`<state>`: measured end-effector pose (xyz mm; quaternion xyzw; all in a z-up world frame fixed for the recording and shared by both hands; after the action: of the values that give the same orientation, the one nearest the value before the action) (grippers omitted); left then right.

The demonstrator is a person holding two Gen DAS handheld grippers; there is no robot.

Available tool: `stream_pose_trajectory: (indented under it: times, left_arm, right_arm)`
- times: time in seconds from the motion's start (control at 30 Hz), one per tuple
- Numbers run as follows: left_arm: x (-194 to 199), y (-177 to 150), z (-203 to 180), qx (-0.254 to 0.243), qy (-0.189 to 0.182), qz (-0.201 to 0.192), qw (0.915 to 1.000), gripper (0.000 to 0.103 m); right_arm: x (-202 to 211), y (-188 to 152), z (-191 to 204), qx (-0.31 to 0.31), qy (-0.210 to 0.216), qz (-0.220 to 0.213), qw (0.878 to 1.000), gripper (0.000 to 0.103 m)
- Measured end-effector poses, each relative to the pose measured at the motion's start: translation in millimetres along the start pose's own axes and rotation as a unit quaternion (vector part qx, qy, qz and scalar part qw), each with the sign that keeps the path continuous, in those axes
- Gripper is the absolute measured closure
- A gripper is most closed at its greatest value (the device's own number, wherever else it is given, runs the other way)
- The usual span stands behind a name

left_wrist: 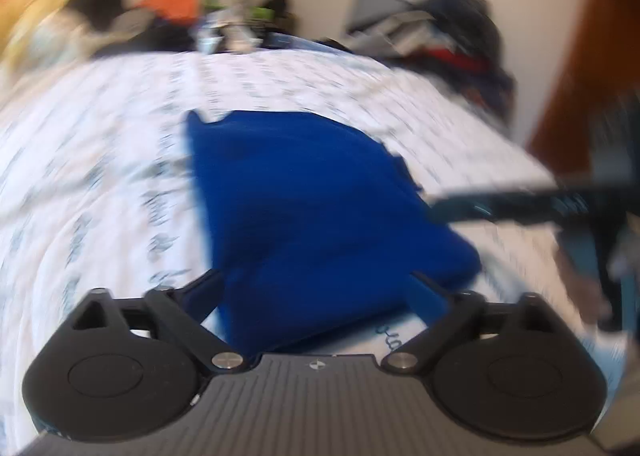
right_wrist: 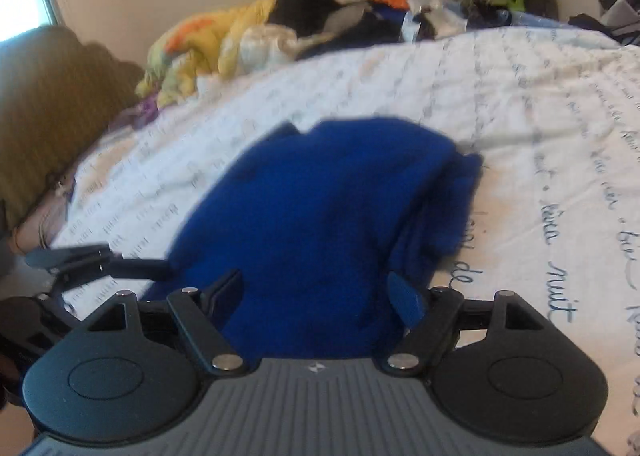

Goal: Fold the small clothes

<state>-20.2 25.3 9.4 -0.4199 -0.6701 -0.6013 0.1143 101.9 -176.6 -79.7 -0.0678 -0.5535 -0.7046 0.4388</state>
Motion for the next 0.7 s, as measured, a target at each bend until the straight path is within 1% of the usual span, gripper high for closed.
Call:
stream_pose_trajectory:
  times: [0.03,0.1,0.13,0.17,0.2,0.23,0.27,0.3,0.37,0.4,0.43,0.47,0.5,0.53,0.57,0.6,0.63,0.67,0.7]
  left_arm:
    - [-0.5,-2.2,11.1,0.043,-0.006,0.009,0.999,0.007]
    - [-7.2,-6.6,29.5,0.125,-0.03,0.034,0.9912,0.011]
    - [-4.9,-6.3,32.8,0.14,-0.033,0.02,0.9894,0.013]
    - [-5.6,-4.3,33.8,0.148,-0.033,0.023,0.9883,0.015]
    - [-6.5,-2.1,33.2,0.15,-0.032,0.027,0.9878,0.029]
    - [-9.6,0.5,31.7,0.147,-0.034,0.038,0.9878,0.067]
    - [-13.5,1.4,30.8,0.139,-0.02,0.05,0.9888,0.084]
    - [-13.9,4.1,32.0,0.123,0.003,0.049,0.9911,0.082]
    - [-10.7,7.7,31.8,0.094,0.016,0.052,0.9942,0.081]
    - [-8.5,5.9,30.1,0.071,0.027,0.049,0.9959,0.08]
    - [-7.2,3.8,27.1,0.048,0.038,0.046,0.9971,0.073]
    - [-7.8,0.0,21.0,0.021,0.052,0.043,0.9975,0.069]
    - [-5.4,-1.6,17.1,0.004,0.058,0.04,0.9975,0.064]
    - [-0.4,-2.5,13.9,-0.005,0.058,0.033,0.9978,0.056]
    - [5.6,-1.4,11.2,-0.007,0.055,0.026,0.9981,0.046]
    - [11.7,1.4,7.3,-0.008,0.048,0.011,0.9987,0.025]
    - [17.6,6.8,3.3,-0.009,0.039,-0.015,0.9991,0.013]
    - [20.1,12.5,-2.7,-0.015,0.028,-0.037,0.9988,0.011]
    - [18.6,17.9,-10.1,-0.025,0.02,-0.048,0.9983,0.011]
  right_arm:
    - [2.4,-3.7,-6.7,-0.023,0.003,0.006,1.0,0.024]
    - [1.4,-11.9,-25.2,-0.078,0.019,0.03,0.996,0.024]
    - [-3.6,-16.0,-31.7,-0.092,0.026,0.04,0.995,0.024]
    - [-10.5,-19.1,-35.0,-0.101,0.027,0.052,0.993,0.026]
    - [-14.6,-21.1,-35.6,-0.099,0.026,0.049,0.993,0.03]
    - [-18.8,-21.8,-35.8,-0.096,0.027,0.051,0.994,0.047]
    - [-26.4,-21.8,-35.1,-0.091,0.025,0.06,0.994,0.074]
    - [-30.6,-21.9,-32.1,-0.083,0.019,0.064,0.994,0.077]
    - [-39.7,-20.6,-26.0,-0.057,0.018,0.073,0.996,0.087]
    - [-42.4,-21.6,-23.6,-0.039,0.006,0.075,0.996,0.087]
    - [-43.7,-24.6,-20.0,-0.015,-0.003,0.07,0.997,0.087]
    - [-45.8,-24.5,-21.1,0.001,-0.005,0.065,0.998,0.087]
    - [-47.7,-24.3,-22.4,0.001,-0.004,0.061,0.998,0.087]
    - [-49.6,-22.4,-24.4,-0.006,0.0,0.063,0.998,0.086]
    - [-49.3,-17.6,-25.4,-0.015,0.002,0.07,0.997,0.08]
    - [-38.0,-13.0,-22.6,-0.024,-0.005,0.069,0.997,0.076]
    - [-30.5,-2.8,-23.6,-0.032,-0.014,0.049,0.998,0.067]
    - [-25.1,10.9,-26.5,-0.036,-0.02,0.021,0.999,0.054]
    - [-14.7,31.1,-23.9,-0.039,-0.024,-0.01,0.999,0.046]
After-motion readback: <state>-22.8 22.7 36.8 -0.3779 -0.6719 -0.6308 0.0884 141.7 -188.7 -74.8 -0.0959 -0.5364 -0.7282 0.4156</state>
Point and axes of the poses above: each gripper's, at about its wrist camera, not at the fingertips, and x roughly against the way its jaws point, z to its left, y to its top, the point moved 4 cm from there along -x, roughly the way its jaws point, and after that the axes turned 4 degrees about z, right-handed, at the moved point
